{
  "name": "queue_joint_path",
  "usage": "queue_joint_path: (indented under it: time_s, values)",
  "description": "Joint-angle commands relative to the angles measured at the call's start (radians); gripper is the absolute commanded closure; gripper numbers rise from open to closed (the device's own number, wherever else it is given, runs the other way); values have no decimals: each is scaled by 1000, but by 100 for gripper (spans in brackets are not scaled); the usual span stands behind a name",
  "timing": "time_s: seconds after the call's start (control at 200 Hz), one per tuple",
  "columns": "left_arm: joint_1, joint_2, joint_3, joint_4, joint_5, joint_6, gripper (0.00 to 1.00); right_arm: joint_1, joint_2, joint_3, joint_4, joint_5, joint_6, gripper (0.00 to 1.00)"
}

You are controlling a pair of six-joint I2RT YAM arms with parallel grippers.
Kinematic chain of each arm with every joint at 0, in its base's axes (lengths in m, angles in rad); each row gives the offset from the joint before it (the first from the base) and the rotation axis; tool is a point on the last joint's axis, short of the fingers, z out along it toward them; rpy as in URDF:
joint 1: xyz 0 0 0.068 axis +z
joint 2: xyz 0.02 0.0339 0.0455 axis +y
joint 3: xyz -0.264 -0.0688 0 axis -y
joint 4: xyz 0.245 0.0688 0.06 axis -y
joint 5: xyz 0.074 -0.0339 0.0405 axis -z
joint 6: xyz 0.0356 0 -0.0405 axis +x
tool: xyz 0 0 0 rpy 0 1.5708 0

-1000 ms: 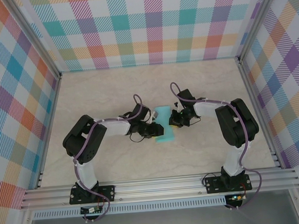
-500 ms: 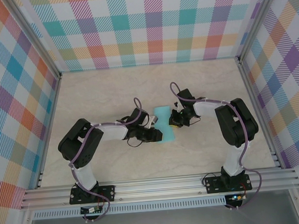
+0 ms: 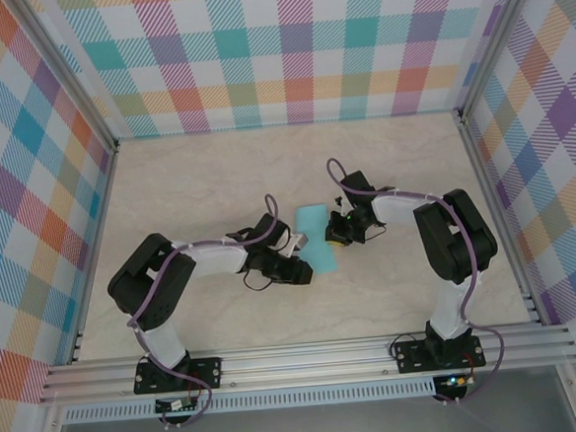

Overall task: Fold a paper plane with a square sheet of paper (fold left side to right side)
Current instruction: First fold the square sheet of paper in half at the center of the table, then hold the square sheet of paper at the center of the table.

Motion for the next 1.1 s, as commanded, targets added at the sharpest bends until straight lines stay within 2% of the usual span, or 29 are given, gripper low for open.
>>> queue_joint_path:
  time_s: [0.0, 0.19, 0.42, 0.605, 0.945, 1.05, 1.095]
  values:
    - [-6, -87, 4, -55, 29, 17, 65, 21, 73, -31, -103, 83, -18, 91]
    - [21, -128, 97, -69, 62, 0, 65, 24, 73, -28, -104, 86, -18, 91]
    - [69, 84, 217, -20, 73, -55, 70, 27, 75, -16, -115, 87, -24, 91]
    - [81, 189, 277, -16, 22, -57, 70, 29, 73, -11, -118, 87, -24, 91]
    - [73, 225, 238, -32, -23, -52, 70, 28, 55, 12, -103, 68, -41, 90]
    - [64, 222, 212, -26, -37, -58, 70, 23, 12, 53, -116, 66, -55, 86]
    - [61, 221, 200, -17, -37, -62, 70, 19, -17, 70, -123, 70, -58, 81]
